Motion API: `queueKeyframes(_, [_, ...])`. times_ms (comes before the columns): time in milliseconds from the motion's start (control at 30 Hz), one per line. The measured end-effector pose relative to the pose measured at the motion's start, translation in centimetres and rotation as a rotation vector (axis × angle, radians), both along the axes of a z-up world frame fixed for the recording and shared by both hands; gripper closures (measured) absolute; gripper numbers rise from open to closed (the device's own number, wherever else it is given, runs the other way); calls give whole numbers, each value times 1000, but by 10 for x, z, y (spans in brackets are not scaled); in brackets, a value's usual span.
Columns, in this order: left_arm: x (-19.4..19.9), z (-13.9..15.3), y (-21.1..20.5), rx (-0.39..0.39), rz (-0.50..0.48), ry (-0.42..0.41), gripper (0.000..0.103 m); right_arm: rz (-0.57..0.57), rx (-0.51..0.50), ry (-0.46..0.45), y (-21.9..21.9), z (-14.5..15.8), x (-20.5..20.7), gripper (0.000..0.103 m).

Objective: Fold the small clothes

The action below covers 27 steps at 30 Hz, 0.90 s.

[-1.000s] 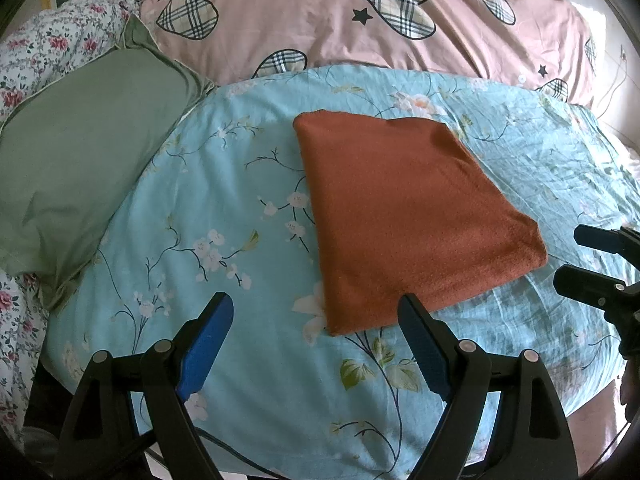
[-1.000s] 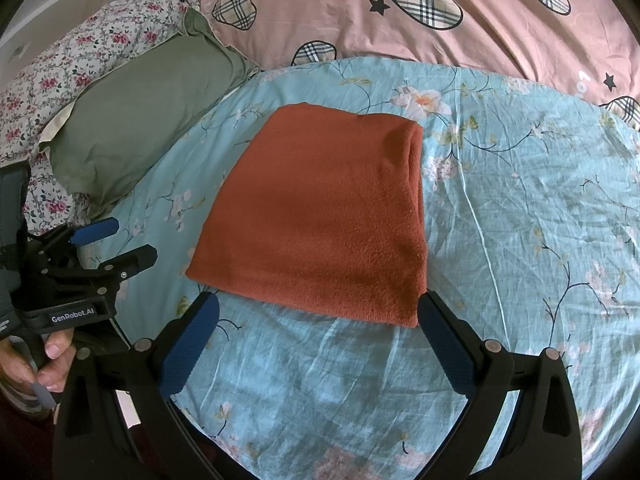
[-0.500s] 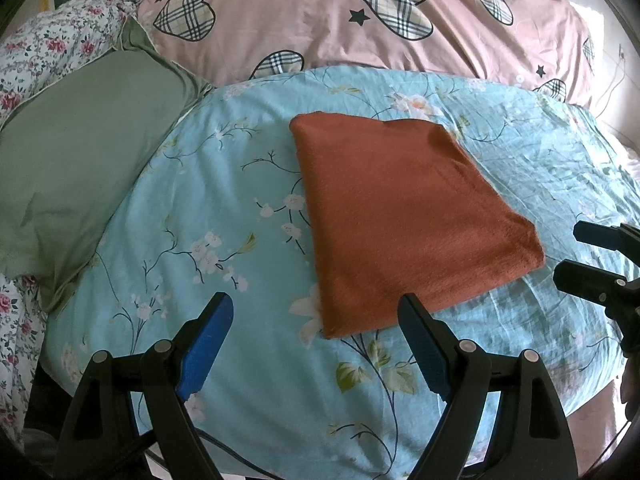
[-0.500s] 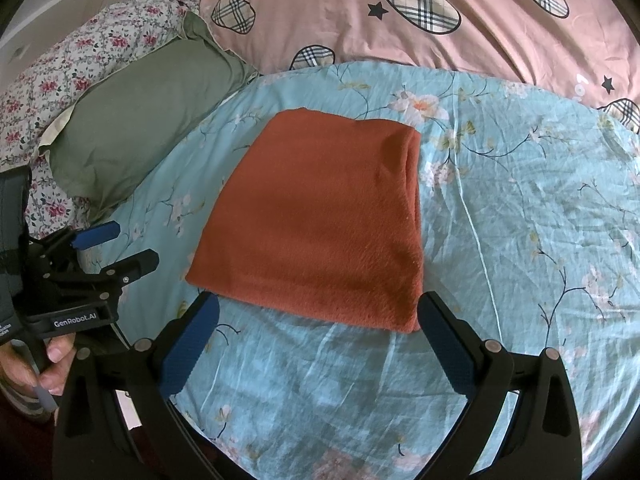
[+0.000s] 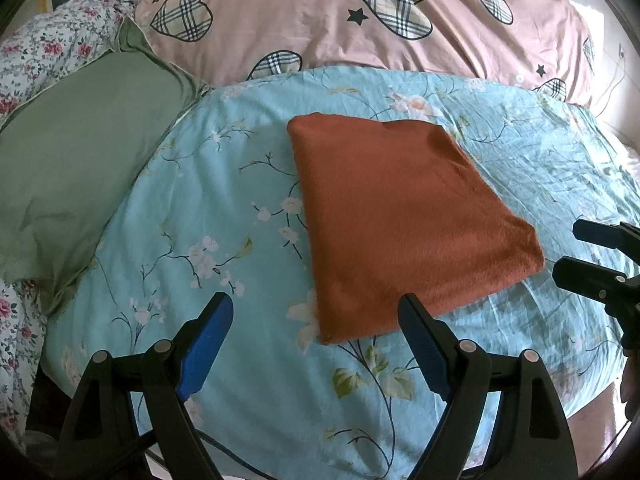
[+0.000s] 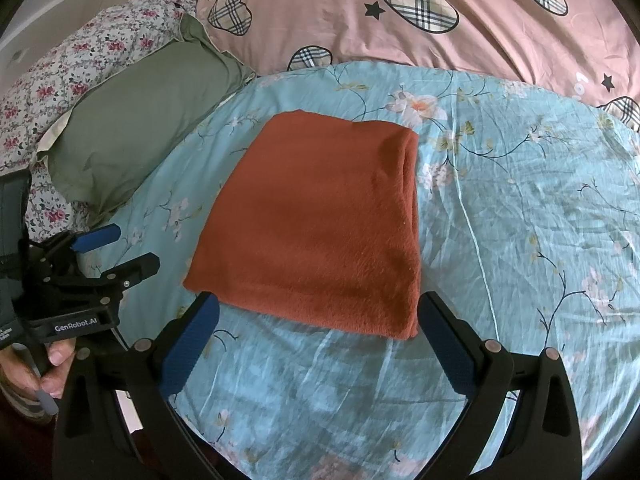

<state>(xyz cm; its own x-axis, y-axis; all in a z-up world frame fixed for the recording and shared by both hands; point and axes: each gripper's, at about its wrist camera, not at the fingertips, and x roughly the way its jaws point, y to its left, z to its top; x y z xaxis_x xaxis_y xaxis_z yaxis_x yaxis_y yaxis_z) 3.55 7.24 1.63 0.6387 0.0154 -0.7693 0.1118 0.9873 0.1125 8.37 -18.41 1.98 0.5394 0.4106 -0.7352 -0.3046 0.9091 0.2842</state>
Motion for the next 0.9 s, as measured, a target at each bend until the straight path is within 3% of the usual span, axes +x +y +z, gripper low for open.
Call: queueKeyframes(900, [21,-2,-3,3,-19,3,18,-10,13,15,-5,-12,24,4])
